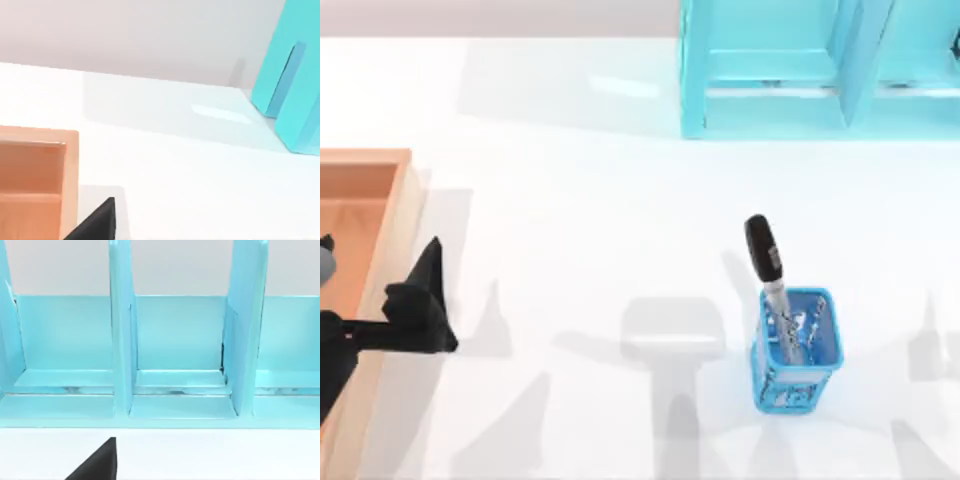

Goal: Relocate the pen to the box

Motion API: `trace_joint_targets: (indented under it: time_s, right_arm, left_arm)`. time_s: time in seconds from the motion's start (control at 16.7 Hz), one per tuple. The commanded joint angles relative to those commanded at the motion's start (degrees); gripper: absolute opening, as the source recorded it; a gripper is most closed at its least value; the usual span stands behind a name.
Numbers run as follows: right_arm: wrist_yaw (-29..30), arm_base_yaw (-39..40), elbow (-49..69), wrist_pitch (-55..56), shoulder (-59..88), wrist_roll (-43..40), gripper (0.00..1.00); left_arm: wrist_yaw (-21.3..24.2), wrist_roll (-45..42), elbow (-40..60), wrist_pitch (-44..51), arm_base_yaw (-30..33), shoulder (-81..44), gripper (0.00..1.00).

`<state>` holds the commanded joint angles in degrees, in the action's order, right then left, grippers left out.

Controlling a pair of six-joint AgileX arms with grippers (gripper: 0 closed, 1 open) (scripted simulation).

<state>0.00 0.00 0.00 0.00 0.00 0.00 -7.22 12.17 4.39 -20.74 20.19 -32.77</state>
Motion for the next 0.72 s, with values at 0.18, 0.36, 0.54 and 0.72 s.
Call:
trace_joint_targets:
  time_s: [0.18,0.36,0.54,0.72]
  right_arm:
    - [0.00,0.00,0.00,0.00,0.00,0.00,1.00]
    - [0.00,0.00,0.00,0.00,0.00,0.00,1.00]
    - [0.00,0.00,0.00,0.00,0.00,0.00,1.00]
    - [0.00,0.00,0.00,0.00,0.00,0.00,1.00]
  left_arm:
    - [-3.02,5.61,3.73,-11.79,10.52,-17.69,1.00]
    - [-6.11,11.16,7.14,-23.27,20.97,-33.25,1.00]
    - [-9.07,16.22,9.83,-33.24,30.21,-47.42,1.00]
    - [-11.73,20.40,12.20,-41.69,37.76,-59.87,1.00]
